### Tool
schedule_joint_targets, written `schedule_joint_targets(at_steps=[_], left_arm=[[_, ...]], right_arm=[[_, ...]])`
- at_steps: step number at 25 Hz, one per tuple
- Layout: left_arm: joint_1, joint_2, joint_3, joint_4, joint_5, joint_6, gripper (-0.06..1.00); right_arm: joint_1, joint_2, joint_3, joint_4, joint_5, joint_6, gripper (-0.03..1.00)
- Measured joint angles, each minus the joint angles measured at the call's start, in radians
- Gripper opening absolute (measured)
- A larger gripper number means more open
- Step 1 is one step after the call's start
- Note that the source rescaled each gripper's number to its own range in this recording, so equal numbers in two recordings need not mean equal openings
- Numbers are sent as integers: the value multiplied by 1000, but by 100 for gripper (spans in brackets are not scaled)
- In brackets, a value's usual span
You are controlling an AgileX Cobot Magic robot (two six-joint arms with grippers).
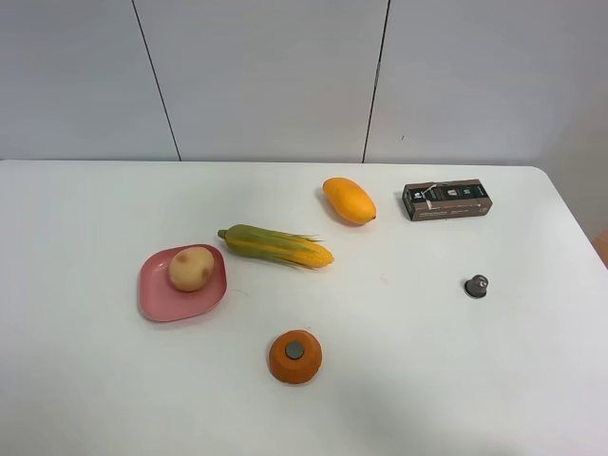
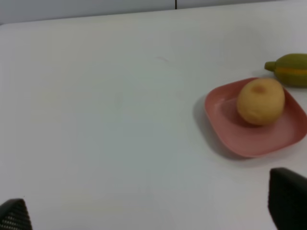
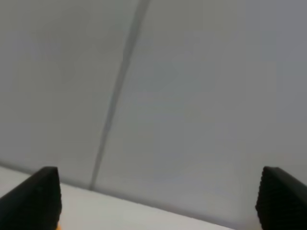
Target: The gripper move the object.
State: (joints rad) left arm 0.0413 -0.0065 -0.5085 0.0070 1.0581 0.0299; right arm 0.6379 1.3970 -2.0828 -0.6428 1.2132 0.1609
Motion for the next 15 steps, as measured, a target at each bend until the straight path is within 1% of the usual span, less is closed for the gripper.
schedule_joint_targets(at_steps=[4,7,8,11,13,15], left_arm=[[0,0,0,0,0,0,100],[0,0,0,0,0,0,100],[0,0,0,0,0,0,100],[0,0,0,0,0,0,100],[0,0,0,0,0,0,100],[0,0,0,0,0,0,100]], right_arm=[[-77,-99,24,-29,4,-10,80],[-175,-205,145,-34,5,-13,80],[-210,-249,207,-32,5,-13,80],[-353,-391,422,1,5,-8,80],[-452,-506,595,44,-8,-1,80],[-560,-620,760,109,-42,-1,80]])
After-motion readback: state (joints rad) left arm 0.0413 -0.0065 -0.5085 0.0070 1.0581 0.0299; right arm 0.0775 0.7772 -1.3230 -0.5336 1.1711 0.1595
